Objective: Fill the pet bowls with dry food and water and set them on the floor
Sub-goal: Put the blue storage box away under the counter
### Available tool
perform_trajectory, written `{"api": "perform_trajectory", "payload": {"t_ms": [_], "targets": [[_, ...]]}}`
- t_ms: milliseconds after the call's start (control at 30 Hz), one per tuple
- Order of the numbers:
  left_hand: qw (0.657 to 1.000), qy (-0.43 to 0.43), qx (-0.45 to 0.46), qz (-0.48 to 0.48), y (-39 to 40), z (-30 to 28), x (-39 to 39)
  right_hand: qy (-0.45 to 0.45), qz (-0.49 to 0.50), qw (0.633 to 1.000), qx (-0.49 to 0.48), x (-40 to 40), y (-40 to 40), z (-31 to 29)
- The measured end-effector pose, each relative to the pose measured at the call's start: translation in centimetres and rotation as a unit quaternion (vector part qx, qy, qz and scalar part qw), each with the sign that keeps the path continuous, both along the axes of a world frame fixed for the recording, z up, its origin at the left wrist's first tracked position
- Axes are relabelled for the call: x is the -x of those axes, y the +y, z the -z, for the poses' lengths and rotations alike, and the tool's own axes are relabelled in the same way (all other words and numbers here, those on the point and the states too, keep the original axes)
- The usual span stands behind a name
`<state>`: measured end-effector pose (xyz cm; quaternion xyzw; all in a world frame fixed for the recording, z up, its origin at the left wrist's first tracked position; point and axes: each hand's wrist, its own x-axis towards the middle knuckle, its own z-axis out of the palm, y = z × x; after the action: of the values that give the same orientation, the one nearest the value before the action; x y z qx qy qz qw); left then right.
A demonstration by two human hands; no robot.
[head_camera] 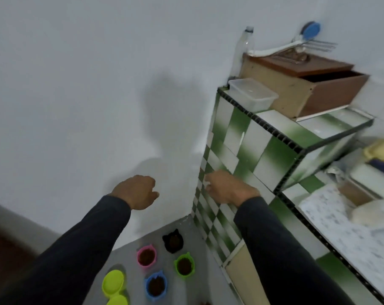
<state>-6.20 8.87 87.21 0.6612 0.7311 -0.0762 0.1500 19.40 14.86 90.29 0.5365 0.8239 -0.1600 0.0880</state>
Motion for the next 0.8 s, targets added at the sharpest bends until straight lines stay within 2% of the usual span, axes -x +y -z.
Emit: {"api": "perform_trajectory", "payload": {"t_ms": [267,500,600,800], "targets": [[0.994,-0.015,-0.019,0.108,-0.3,-2.7,-9.7,0.008,0.109,0.994,-0.033,-10.5,-6.9,-2.9],[0.979,-0.06,-0.017,0.195,-2.5,-4.2,-21.2,-0.002,0.226,0.973,-0.056,-21.5,-14.2,-2.6],[0.967,-0.081,-0.033,0.239,-4.1,-4.3,-26.5,-0.011,0.265,0.962,-0.061,-26.5,-18.1,-2.7],[0.954,-0.069,-0.053,0.287,-9.8,-4.8,-39.0,-0.023,0.322,0.944,-0.062,-37.1,-27.0,-2.7]]}}
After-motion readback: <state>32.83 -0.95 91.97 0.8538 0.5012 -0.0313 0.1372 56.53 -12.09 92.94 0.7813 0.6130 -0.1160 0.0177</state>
